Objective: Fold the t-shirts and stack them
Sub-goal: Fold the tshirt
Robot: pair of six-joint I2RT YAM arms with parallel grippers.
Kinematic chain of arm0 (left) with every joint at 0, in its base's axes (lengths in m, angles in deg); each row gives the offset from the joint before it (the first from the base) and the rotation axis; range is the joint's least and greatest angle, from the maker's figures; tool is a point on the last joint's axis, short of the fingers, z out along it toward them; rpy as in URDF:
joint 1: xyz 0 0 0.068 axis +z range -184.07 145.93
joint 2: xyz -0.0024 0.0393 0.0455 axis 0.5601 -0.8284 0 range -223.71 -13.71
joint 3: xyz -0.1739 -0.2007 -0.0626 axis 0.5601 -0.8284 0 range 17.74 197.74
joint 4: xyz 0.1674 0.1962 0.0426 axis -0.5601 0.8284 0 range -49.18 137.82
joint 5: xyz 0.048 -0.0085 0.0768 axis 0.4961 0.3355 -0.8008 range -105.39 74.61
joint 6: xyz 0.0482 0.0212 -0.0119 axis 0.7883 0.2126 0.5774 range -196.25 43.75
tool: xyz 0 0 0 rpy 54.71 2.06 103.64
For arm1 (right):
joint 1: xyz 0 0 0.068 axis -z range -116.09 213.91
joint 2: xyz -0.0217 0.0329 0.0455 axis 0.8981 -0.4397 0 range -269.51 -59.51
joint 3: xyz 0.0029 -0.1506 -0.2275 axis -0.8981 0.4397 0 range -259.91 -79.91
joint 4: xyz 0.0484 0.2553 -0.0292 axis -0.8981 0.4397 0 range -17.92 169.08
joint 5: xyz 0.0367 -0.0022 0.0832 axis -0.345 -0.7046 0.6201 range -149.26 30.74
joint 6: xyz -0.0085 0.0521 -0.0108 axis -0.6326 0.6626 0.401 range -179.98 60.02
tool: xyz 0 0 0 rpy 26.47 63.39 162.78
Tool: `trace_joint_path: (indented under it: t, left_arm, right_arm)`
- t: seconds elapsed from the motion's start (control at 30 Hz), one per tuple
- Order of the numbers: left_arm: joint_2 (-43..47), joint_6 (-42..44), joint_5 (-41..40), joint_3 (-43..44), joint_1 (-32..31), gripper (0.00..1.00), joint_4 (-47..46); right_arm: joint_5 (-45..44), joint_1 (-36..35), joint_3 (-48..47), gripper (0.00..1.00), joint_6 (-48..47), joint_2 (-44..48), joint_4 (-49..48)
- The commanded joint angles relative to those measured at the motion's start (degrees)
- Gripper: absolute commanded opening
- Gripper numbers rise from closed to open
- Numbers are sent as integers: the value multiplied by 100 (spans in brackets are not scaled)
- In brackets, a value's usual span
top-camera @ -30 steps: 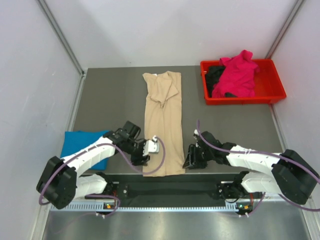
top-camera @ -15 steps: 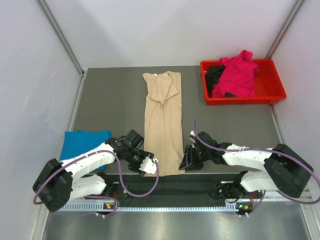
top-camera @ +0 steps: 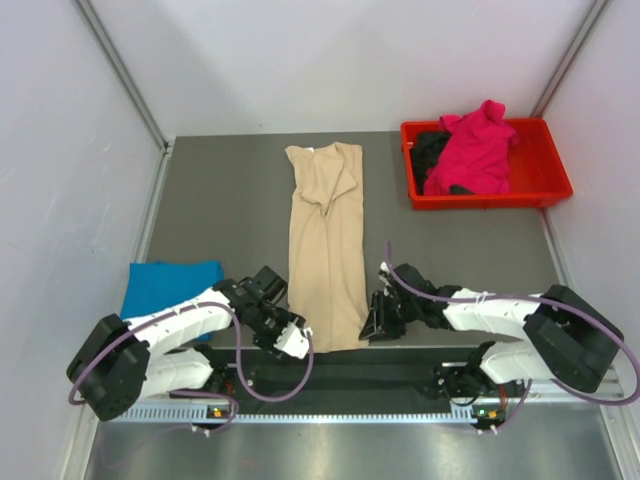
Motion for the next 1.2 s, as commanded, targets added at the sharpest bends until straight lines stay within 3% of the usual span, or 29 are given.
trace_joint_path:
  t: [0.0, 0.07, 0.13, 0.27, 0.33, 0.43, 0.57, 0.67, 0.8, 1.17]
  left_arm:
    - [17, -467, 354, -247, -28, 58, -969]
    - [-36, -643, 328, -413, -45, 49, -1286]
    - [-62, -618, 275, -519, -45, 29, -1322]
    - [60, -827, 292, -380, -36, 1, -982]
    - [122, -1361, 223, -74, -19, 0, -839]
    - [175, -2135, -33, 366, 252, 0, -944]
    - [44, -2577, 659, 1043, 1174, 0, -918]
    - [-369, -2920, 1214, 1641, 1904, 0, -997]
    - [-1028, -3516, 1233, 2308, 2458, 0, -1541]
    - [-3252, -4265, 741, 4102, 2820, 0, -2113]
  right_arm:
    - [-77, -70, 57, 28, -14, -84, -35]
    - [-77, -79, 22, 23, -75, -58, 79]
    - [-77, -79, -31, 15, -102, -6, 167]
    - [-33, -61, -189, 5, -198, 83, 387]
    - [-24, -35, -417, 0, -338, 126, 633]
    - [-85, 149, -812, 0, -594, 214, 984]
    - [-165, 658, -1392, 0, -1076, 197, 1266]
    - [-86, 1115, -1998, 0, -1586, -363, 1363]
    - [151, 1625, -3094, 0, -2122, -1155, 1389]
    - [705, 2478, -5101, 0, -2493, -3282, 1380]
